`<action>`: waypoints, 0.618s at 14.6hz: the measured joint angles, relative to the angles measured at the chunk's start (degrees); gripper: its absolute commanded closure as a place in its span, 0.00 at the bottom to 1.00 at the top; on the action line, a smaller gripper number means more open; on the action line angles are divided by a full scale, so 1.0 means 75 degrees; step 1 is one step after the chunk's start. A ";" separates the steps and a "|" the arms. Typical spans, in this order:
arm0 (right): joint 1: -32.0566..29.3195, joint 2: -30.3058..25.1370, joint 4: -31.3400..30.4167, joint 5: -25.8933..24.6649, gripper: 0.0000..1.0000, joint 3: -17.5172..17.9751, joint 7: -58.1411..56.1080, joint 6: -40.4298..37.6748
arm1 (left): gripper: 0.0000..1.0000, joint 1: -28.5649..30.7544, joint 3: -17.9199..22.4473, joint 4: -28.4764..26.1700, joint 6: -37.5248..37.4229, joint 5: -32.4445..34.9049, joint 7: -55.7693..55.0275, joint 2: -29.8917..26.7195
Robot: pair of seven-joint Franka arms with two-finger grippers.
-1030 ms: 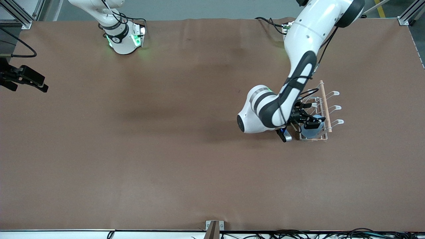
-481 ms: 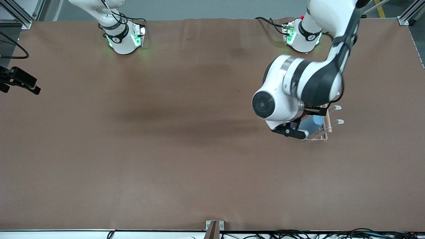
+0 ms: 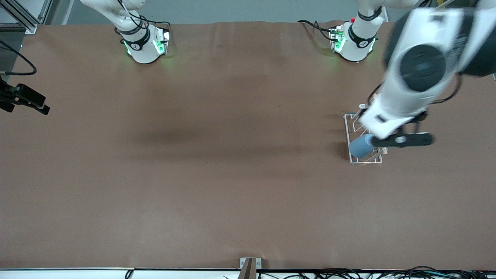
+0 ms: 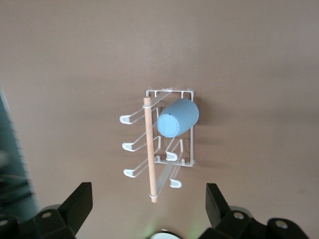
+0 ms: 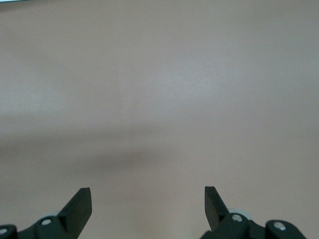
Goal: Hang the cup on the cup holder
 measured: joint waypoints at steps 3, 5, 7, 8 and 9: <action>0.0003 0.0124 -0.0005 0.0000 0.00 0.0008 0.0002 0.0177 | 0.00 0.1024 0.0003 -0.0001 0.0043 -0.0717 0.0055 -0.0707; 0.0025 0.0208 -0.0005 0.0000 0.00 0.0021 0.0030 0.0219 | 0.00 0.1325 0.0005 -0.0024 0.0043 -0.0983 0.0082 -0.0969; 0.0031 0.0222 -0.0005 0.0000 0.00 0.0023 0.0038 0.0231 | 0.00 0.1352 -0.0001 -0.0050 0.0048 -0.1193 0.0080 -0.1025; 0.0031 0.0221 -0.0004 0.0000 0.00 0.0022 0.0040 0.0229 | 0.00 0.1333 -0.0011 -0.0051 0.0058 -0.1209 0.0077 -0.1028; 0.0031 0.0222 -0.0004 0.0000 0.00 0.0022 0.0044 0.0229 | 0.00 0.1319 -0.0024 -0.0051 0.0063 -0.1213 0.0077 -0.1032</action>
